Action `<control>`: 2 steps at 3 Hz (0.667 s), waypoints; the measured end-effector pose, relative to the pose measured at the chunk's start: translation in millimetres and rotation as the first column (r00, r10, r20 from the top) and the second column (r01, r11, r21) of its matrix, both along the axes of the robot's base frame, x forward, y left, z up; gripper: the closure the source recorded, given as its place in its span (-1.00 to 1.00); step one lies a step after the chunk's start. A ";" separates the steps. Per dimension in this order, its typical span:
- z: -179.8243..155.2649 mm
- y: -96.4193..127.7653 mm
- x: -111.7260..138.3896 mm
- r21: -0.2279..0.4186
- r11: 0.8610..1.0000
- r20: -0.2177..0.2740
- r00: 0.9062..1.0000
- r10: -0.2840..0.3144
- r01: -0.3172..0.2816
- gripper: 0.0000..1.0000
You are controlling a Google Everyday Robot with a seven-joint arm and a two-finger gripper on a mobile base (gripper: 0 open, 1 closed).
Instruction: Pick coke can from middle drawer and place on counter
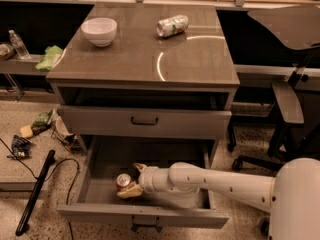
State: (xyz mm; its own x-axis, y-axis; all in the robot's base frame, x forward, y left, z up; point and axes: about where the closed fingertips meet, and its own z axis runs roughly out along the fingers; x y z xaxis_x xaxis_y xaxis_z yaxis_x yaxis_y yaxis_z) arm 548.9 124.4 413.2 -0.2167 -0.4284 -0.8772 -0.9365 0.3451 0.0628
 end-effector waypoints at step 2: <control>-12.5 19.1 -0.8 0.060 0.997 -0.031 0.998 0.050 -0.048 0.69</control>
Offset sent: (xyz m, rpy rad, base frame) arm -0.0011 0.0218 -0.0235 0.0855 0.0509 0.0646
